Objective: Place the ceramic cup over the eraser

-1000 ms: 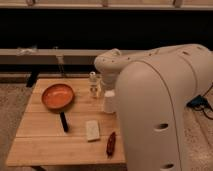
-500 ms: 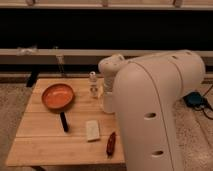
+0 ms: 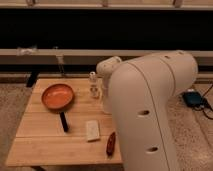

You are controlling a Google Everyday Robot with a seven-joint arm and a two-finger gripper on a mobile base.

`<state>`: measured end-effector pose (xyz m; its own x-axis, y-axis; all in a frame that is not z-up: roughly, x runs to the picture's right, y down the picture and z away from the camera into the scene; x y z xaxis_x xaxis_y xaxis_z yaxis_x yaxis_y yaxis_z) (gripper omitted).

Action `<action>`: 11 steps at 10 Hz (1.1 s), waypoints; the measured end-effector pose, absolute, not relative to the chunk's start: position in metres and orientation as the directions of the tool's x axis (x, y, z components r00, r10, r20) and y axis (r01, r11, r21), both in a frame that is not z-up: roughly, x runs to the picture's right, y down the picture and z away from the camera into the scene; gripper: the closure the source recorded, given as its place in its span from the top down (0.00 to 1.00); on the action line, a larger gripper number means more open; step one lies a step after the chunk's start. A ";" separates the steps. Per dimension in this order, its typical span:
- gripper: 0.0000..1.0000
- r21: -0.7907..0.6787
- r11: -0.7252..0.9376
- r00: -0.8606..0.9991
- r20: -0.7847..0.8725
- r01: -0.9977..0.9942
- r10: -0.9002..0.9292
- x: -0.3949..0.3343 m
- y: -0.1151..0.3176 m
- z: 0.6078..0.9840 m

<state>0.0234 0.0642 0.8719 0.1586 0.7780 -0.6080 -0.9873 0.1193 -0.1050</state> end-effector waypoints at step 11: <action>0.00 -0.301 0.292 0.407 -0.472 -0.908 0.782 -0.089 0.016 0.728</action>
